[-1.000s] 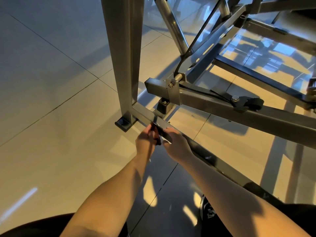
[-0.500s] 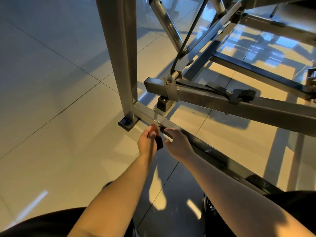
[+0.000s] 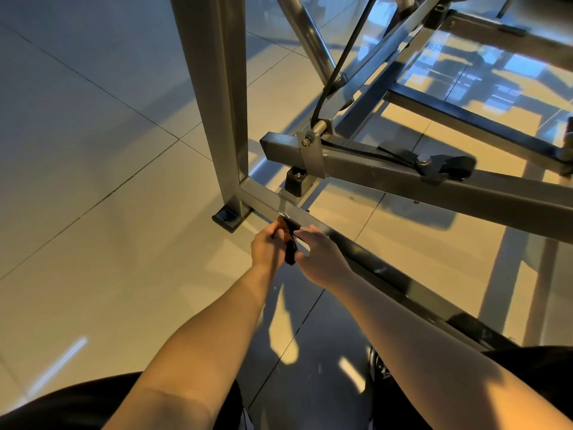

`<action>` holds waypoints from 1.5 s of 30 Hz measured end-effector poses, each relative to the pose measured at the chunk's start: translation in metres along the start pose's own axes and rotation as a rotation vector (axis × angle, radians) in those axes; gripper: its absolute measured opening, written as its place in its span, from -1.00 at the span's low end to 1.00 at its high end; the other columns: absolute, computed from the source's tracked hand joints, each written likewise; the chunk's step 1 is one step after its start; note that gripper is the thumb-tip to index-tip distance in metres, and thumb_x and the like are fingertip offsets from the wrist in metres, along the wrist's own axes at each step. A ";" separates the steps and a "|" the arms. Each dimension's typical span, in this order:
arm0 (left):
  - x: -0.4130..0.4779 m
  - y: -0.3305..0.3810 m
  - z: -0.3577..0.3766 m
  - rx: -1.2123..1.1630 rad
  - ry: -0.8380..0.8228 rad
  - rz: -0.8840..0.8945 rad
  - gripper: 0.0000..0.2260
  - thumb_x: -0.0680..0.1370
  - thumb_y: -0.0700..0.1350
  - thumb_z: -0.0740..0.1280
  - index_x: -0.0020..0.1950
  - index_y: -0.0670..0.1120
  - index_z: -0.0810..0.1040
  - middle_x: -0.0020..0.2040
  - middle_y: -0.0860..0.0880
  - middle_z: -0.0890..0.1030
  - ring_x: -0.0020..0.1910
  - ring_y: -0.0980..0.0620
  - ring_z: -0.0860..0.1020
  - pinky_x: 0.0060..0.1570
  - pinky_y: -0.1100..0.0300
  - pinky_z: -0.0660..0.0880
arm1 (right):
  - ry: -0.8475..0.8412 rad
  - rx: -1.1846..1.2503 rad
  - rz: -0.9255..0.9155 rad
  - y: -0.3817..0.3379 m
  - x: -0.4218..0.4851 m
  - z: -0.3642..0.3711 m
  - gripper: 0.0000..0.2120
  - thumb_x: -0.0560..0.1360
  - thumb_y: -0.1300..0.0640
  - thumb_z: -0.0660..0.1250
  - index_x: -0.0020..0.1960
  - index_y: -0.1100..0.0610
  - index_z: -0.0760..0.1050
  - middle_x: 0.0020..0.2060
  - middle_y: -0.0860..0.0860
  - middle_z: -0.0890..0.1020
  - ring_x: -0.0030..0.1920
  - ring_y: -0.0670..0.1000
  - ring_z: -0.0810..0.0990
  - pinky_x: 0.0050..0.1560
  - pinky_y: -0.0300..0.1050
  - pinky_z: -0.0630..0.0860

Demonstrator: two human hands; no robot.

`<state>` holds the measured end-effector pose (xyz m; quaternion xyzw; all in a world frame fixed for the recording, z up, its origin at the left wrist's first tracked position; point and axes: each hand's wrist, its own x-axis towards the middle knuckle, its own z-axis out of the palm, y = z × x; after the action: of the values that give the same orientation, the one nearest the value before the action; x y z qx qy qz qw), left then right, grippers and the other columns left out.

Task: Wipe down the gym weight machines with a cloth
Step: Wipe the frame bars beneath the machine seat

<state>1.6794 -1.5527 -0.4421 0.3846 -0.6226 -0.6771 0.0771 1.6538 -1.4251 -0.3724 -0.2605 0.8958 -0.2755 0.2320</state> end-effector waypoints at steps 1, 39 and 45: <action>0.004 0.000 -0.001 0.075 -0.004 -0.004 -0.79 0.67 -0.26 0.19 0.12 -0.10 0.61 -0.01 -0.04 0.64 -0.02 0.02 0.60 -0.01 0.23 0.59 | 0.000 0.005 0.000 0.000 0.000 0.000 -0.65 0.63 0.21 0.23 0.40 0.14 0.47 0.38 0.13 0.49 0.44 0.12 0.37 0.40 -0.08 0.32; 0.018 0.021 0.004 0.770 0.086 0.538 -0.75 0.66 -0.07 0.26 0.30 -0.09 0.55 0.22 -0.07 0.49 0.15 -0.05 0.49 0.15 0.08 0.50 | 0.209 0.007 -0.058 0.028 0.031 0.014 -0.87 0.62 0.23 0.25 0.14 0.18 0.52 -0.04 0.01 0.57 -0.10 -0.08 0.54 -0.19 -0.45 0.35; 0.018 -0.008 0.014 0.925 -0.075 0.701 -0.70 0.66 -0.01 0.27 0.36 -0.07 0.52 0.28 -0.07 0.57 0.21 0.02 0.52 0.16 0.24 0.50 | 0.372 0.070 -0.020 0.022 0.030 0.018 -0.87 0.64 0.24 0.25 0.05 0.16 0.58 -0.10 0.02 0.66 -0.13 -0.08 0.59 -0.10 -0.36 0.46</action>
<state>1.6611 -1.5501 -0.4579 0.1250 -0.9462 -0.2817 0.0985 1.6332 -1.4337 -0.4075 -0.2057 0.9105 -0.3522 0.0687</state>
